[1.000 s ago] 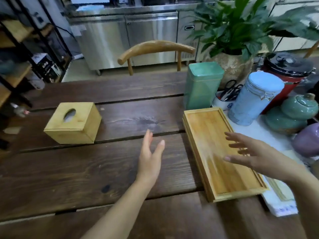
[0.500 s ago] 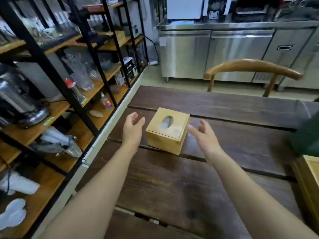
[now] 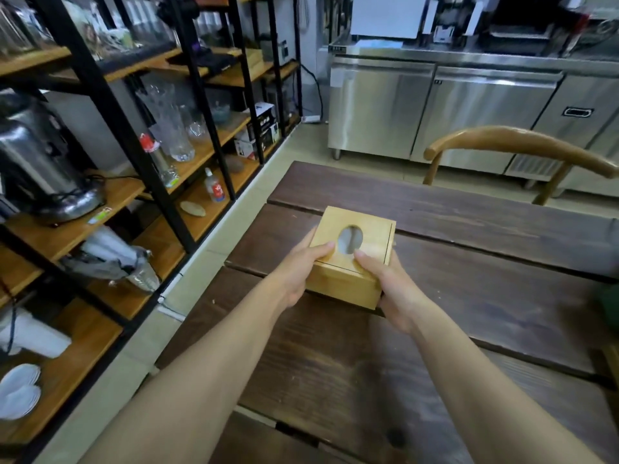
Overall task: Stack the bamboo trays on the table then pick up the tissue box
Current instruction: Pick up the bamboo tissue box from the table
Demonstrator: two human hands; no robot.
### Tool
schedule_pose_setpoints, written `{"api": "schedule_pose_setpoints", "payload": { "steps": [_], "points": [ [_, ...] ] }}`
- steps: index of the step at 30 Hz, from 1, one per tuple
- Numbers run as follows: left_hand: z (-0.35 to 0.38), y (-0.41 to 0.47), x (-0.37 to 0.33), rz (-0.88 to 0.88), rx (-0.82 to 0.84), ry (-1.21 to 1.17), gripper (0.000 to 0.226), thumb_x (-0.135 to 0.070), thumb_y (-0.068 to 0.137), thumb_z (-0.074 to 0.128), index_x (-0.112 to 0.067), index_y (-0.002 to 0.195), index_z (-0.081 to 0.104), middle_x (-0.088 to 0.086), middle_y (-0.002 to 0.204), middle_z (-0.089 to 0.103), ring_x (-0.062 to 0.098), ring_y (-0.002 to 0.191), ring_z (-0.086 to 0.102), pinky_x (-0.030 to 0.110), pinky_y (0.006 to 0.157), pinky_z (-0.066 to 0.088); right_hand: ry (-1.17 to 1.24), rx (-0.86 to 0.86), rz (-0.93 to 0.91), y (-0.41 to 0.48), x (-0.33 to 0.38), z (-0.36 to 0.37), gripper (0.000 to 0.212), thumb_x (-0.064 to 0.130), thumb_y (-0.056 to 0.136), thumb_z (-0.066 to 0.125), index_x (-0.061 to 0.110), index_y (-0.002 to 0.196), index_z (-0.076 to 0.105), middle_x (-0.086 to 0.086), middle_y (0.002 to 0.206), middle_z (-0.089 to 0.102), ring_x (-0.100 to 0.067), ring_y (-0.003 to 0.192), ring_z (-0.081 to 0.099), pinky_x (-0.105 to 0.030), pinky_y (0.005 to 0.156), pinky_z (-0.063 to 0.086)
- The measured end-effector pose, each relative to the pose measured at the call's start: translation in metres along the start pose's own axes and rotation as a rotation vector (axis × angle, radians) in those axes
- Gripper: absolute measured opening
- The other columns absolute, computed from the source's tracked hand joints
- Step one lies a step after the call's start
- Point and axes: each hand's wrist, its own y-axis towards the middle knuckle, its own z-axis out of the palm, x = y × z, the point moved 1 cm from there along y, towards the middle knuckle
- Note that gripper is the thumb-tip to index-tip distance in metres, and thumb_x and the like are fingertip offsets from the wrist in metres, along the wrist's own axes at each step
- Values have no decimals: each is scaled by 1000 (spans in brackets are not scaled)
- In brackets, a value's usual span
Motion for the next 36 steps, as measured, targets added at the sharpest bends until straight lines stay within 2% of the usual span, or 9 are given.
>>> {"api": "schedule_pose_setpoints", "payload": {
  "steps": [6, 10, 13, 17, 22, 26, 31, 34, 36],
  "points": [
    [-19, -80, -15, 98, -36, -52, 41, -23, 93, 54, -43, 127, 45, -3, 125, 62, 20, 115, 56, 43, 101, 43, -96, 123, -50, -56, 25, 34, 57, 33, 77, 70, 31, 127, 42, 1, 118, 63, -19, 104, 61, -35, 78, 50],
    [-39, -150, -5, 81, -86, -75, 46, -27, 89, 60, -45, 128, 44, -2, 128, 61, 22, 119, 54, 49, 104, 41, -136, 205, -3, -104, 21, 65, 56, 38, 74, 71, 31, 123, 46, -2, 116, 64, -23, 105, 61, -46, 90, 51],
    [-54, -208, 4, 65, -194, -22, 54, -31, 86, 64, -44, 133, 42, -4, 126, 61, 21, 117, 55, 51, 100, 44, -181, 305, 39, -135, 5, 88, 68, 46, 65, 76, 35, 125, 45, -2, 119, 64, -27, 108, 60, -53, 93, 50],
    [-74, -284, 19, 26, -372, 75, 61, -31, 78, 72, -37, 132, 44, -3, 123, 61, 22, 115, 54, 54, 98, 44, -249, 448, 89, -175, -26, 122, 78, 56, 58, 76, 39, 127, 44, 1, 127, 60, -27, 115, 56, -53, 100, 43],
    [-91, -367, 47, 22, -536, 73, 51, -13, 78, 73, -25, 121, 49, -3, 112, 63, 15, 107, 58, 37, 92, 48, -315, 558, 170, -215, -71, 167, 94, 65, 44, 78, 37, 129, 46, 5, 131, 58, -23, 121, 51, -52, 110, 32],
    [-99, -422, 72, 36, -666, 59, 56, -17, 77, 75, -24, 124, 46, -4, 115, 60, 13, 108, 55, 30, 87, 47, -396, 700, 203, -245, -100, 200, 73, 51, 63, 76, 29, 126, 48, 0, 118, 63, -21, 107, 59, -39, 89, 47],
    [-101, -466, 103, 14, -826, -19, 50, -17, 78, 74, -30, 113, 42, -9, 109, 55, 11, 103, 53, 27, 85, 45, -473, 860, 225, -273, -127, 229, 50, 36, 78, 68, 26, 124, 51, -1, 113, 66, -19, 102, 61, -32, 76, 47],
    [-102, -481, 116, 52, -881, -61, 40, -7, 81, 70, -36, 90, 44, -15, 96, 55, 0, 87, 53, 7, 66, 45, -511, 902, 234, -283, -142, 242, 57, 39, 72, 72, 26, 123, 52, -3, 117, 66, -22, 106, 61, -36, 84, 48],
    [-100, -488, 125, 67, -896, -68, 43, -7, 82, 68, -40, 91, 42, -21, 96, 53, 0, 89, 53, 6, 63, 44, -548, 910, 251, -286, -150, 248, 71, 44, 64, 75, 25, 128, 49, -3, 121, 64, -23, 111, 59, -41, 93, 46]
  ]
}}
